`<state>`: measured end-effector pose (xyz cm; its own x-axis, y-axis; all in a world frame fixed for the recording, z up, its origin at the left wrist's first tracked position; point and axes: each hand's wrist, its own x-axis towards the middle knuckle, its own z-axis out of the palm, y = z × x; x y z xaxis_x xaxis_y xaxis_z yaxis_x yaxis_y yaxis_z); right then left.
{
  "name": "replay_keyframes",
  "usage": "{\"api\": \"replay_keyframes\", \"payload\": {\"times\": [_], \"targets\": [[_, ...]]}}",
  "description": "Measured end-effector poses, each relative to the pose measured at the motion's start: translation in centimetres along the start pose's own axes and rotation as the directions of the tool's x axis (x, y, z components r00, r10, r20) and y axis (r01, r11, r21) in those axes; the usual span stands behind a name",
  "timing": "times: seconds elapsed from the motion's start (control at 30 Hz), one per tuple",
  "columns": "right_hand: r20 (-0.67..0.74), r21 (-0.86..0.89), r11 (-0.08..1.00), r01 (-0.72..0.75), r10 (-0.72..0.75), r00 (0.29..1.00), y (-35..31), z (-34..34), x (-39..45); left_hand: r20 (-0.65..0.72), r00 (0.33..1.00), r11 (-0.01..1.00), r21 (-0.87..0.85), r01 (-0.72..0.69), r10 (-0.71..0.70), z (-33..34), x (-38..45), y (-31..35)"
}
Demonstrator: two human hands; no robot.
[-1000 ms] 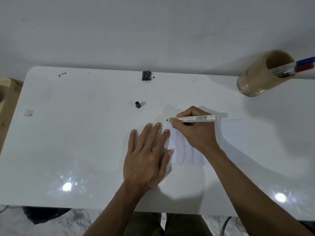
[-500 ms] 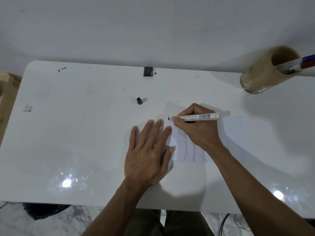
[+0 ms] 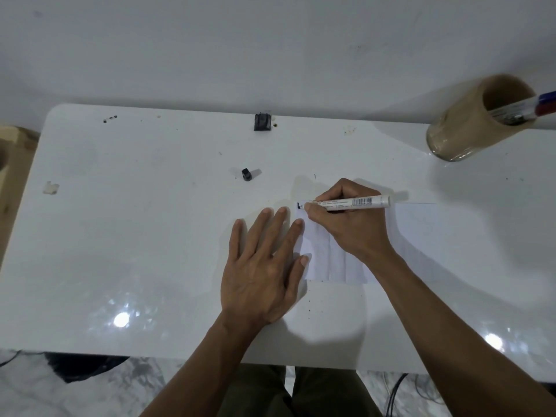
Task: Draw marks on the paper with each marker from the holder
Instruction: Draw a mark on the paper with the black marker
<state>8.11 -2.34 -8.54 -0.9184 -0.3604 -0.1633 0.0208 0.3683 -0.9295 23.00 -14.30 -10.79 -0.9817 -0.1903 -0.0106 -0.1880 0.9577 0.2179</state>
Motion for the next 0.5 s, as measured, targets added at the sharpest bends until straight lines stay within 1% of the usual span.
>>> {"api": "replay_keyframes", "payload": {"times": [0.1, 0.17, 0.23, 0.3, 0.37, 0.43, 0.5], "targets": [[0.01, 0.008, 1.0, -0.017, 0.017, 1.0, 0.0, 0.0, 0.1, 0.005, 1.0, 1.0, -0.002, 0.003, -0.003, 0.0, 0.0, 0.0], [0.039, 0.058, 0.997, -0.06, 0.058, 0.998, -0.3, -0.3, 0.2, 0.006, 1.0, 1.0, -0.014, -0.001, 0.001, -0.1, 0.0, 0.0], [0.074, 0.184, 0.973, -0.137, 0.125, 0.989, -0.8, -0.7, 0.4, 0.0, 1.0, 0.999, -0.034, 0.0, 0.0, -0.2, 0.0, 0.1], [0.099, 0.315, 0.922, -0.228, 0.206, 0.973, -1.9, -1.3, 0.5, -0.002, 1.0, 0.999, -0.049, 0.005, -0.005, -0.5, 0.0, 0.2], [0.099, 0.398, 0.876, -0.273, 0.254, 0.962, -2.9, -1.8, 0.4, 0.001, 1.0, 0.997, -0.073, 0.011, -0.011, -1.2, 0.1, 0.3], [0.085, 0.439, 0.858, -0.267, 0.256, 0.963, -3.9, -2.3, 0.3, -0.029, 0.998, 0.989, -0.14, 0.043, -0.048, -2.1, 0.3, 0.3], [0.08, 0.488, 0.837, -0.249, 0.241, 0.967, -4.8, -2.7, 0.0, -0.098, 0.985, 0.97, -0.214, 0.118, -0.141, -3.4, 1.2, -0.1]]}}
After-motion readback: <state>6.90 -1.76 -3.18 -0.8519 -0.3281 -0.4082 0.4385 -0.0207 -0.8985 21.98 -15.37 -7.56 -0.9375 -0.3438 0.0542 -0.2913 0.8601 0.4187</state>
